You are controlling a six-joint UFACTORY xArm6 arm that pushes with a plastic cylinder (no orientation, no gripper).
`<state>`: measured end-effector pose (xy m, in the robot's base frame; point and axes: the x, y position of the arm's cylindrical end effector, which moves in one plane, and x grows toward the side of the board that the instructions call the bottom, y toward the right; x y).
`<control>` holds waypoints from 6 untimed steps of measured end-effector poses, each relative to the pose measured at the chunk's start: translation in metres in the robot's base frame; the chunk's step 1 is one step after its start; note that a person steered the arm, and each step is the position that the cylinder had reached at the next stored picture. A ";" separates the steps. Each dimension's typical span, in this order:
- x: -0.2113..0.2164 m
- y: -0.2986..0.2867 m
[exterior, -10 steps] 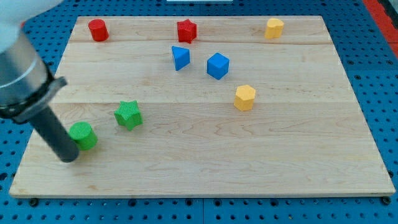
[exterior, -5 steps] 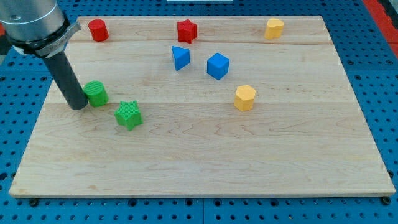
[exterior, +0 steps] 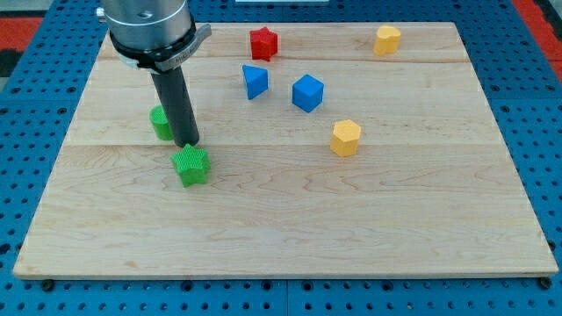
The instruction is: Move the green circle to the left center of the board
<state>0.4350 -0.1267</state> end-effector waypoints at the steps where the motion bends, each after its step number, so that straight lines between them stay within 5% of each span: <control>1: -0.016 0.000; 6: -0.030 -0.055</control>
